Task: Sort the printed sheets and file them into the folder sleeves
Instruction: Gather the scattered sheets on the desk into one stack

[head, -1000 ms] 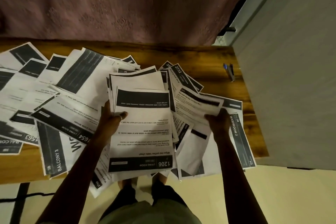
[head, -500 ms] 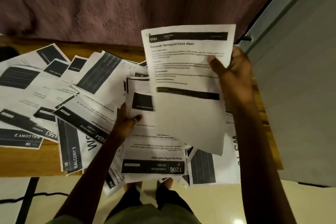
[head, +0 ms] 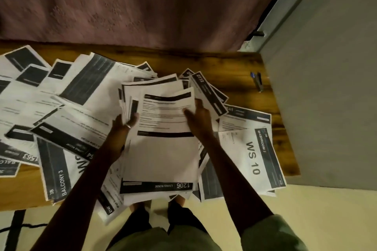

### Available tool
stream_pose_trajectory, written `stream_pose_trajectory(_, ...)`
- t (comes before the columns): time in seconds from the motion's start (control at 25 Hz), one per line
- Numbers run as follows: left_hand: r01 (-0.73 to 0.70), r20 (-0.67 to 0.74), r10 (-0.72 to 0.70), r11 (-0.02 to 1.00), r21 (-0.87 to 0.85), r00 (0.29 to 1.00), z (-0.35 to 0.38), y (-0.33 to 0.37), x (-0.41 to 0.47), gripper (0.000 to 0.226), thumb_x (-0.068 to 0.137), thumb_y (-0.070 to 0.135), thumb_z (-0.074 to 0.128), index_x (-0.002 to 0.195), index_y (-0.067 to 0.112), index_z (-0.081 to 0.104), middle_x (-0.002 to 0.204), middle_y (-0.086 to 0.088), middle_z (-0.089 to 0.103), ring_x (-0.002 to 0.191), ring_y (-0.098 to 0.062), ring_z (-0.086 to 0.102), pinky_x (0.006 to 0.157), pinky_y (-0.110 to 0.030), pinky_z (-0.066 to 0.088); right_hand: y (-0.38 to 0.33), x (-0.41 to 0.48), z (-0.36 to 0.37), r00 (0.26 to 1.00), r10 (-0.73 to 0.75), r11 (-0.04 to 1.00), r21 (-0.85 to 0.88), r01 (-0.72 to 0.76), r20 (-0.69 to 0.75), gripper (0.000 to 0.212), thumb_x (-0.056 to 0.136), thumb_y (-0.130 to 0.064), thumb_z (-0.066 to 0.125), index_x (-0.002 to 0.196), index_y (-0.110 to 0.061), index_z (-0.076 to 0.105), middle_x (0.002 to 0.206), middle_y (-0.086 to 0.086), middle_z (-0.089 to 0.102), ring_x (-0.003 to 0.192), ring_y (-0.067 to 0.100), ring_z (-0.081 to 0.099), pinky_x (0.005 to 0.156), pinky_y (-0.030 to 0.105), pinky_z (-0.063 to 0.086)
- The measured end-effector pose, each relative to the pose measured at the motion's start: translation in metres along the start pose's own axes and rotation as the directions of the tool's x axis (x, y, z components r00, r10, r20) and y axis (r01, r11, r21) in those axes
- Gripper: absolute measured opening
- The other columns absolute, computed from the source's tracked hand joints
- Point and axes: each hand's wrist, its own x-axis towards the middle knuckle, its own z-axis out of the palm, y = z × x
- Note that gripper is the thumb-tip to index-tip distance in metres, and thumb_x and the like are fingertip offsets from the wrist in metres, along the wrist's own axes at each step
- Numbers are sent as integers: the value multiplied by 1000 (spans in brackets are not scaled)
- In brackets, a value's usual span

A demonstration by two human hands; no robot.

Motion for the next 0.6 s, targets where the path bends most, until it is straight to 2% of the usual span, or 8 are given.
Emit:
stream_pose_trajectory(0.08,-89,-22,96,973,211,995,9,-2,-2,68,81,29,83,138,37,47,137,9,57,125,-12,55,102,-38,47,9,-6,-3,996,32,998,-50,-36,-78,48,95,-38,59,133,-13,44,123,7,64,110,20,64,85,32,57)
stream_pose_trajectory(0.16,-114,-81,138,961,251,987,18,-3,-2,78,76,7,84,139,27,45,132,8,57,123,-13,55,103,-41,49,26,-23,-19,965,70,980,-162,-114,-252,40,95,-38,58,126,-14,51,114,5,66,99,17,67,77,29,58)
stream_pose_trajectory(0.2,-107,-117,141,961,256,983,23,-1,-2,77,75,1,83,139,20,45,129,6,57,121,-15,54,104,-42,48,38,-38,-30,931,102,964,-198,-180,-349,35,95,-37,58,121,-14,54,110,4,66,96,16,66,75,29,58)
stream_pose_trajectory(0.28,-111,-133,150,959,260,980,29,3,1,74,75,-4,81,138,13,45,130,-3,59,123,-20,55,105,-42,46,60,-74,-51,833,220,916,-185,-355,-508,30,94,-33,61,118,-16,57,113,4,65,103,19,63,84,34,55)
stream_pose_trajectory(0.36,-118,-103,149,959,258,983,35,9,3,74,75,-3,81,138,13,45,134,-5,59,125,-20,54,105,-38,45,73,-110,-66,690,388,798,-152,-584,-612,35,91,-33,65,120,-17,56,123,8,60,117,27,54,98,45,46)
stream_pose_trajectory(0.48,-145,-28,160,948,283,987,39,11,12,73,76,-1,82,139,14,47,133,-1,60,120,-13,53,96,-24,44,80,-151,-83,416,526,567,-60,-822,-742,61,85,-40,69,131,-8,44,136,18,44,128,39,39,102,54,36)
stream_pose_trajectory(0.56,-152,21,153,940,305,988,43,13,20,77,74,6,85,139,19,47,136,1,60,125,-18,56,104,-34,45,88,-172,-93,188,650,465,190,-864,-737,80,79,-41,75,136,-3,35,139,21,37,128,43,37,101,56,37)
stream_pose_trajectory(0.6,-155,38,151,934,322,988,45,13,24,81,73,8,86,142,21,45,138,-1,59,129,-21,54,108,-40,43,95,-181,-95,101,743,427,352,-833,-662,83,78,-40,78,137,-2,33,139,21,37,128,43,38,100,55,40)
